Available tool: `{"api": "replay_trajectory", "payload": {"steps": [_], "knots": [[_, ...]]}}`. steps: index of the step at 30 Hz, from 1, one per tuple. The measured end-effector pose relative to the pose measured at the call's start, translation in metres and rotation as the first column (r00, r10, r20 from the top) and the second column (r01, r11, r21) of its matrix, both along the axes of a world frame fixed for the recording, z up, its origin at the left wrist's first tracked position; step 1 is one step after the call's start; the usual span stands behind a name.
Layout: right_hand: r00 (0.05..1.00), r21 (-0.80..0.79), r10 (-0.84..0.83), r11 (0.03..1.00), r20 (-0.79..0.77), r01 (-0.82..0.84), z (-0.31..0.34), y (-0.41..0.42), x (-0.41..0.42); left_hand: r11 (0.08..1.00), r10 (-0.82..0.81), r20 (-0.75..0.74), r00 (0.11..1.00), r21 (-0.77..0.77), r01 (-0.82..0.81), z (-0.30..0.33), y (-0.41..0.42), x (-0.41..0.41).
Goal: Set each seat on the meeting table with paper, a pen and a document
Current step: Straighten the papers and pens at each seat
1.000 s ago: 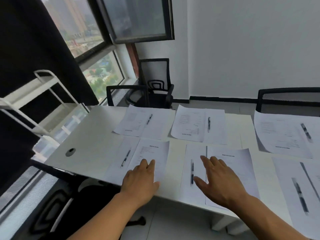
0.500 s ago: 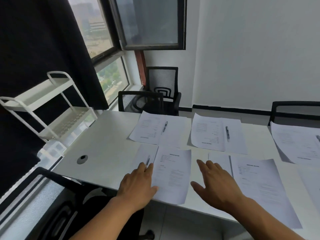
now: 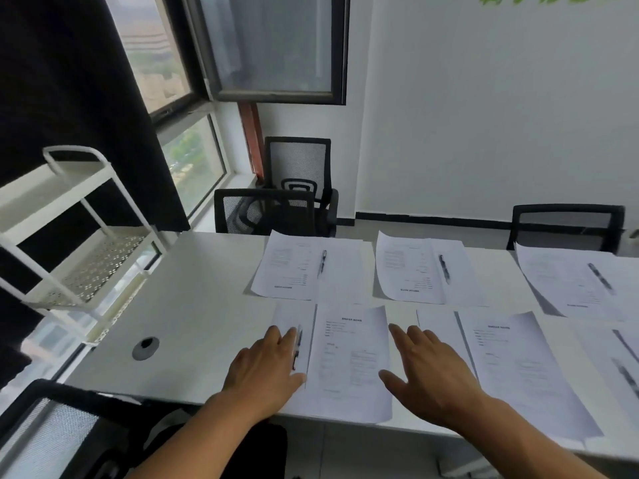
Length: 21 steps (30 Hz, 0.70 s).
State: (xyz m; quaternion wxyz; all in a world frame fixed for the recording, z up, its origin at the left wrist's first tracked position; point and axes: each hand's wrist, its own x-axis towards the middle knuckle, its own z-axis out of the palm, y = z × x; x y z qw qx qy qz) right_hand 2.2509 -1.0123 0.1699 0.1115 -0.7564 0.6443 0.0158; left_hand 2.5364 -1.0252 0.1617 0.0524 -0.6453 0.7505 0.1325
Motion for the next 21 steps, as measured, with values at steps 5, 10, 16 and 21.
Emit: {"api": "replay_trajectory", "payload": {"steps": [5,10,16,21], "knots": [[1.0,0.02,0.015,1.0,0.0,-0.015,-0.011,-0.011,-0.004,0.998,0.003,0.017,1.0,0.062,-0.004,-0.009,-0.006,0.002],[0.999,0.053,0.027,0.998,0.024,-0.028,-0.03,-0.017,-0.017,0.99,0.03,0.062,0.998,0.135,-0.038,-0.02,-0.011,-0.001],[0.998,0.116,0.045,0.992,0.051,-0.05,-0.06,-0.019,-0.017,0.974,0.045,0.096,0.994,0.218,-0.065,-0.041,-0.009,0.002],[0.998,0.178,0.035,0.983,0.043,-0.042,-0.081,-0.018,-0.015,0.96,0.073,0.078,0.994,0.264,-0.091,-0.056,-0.017,0.009]]}}
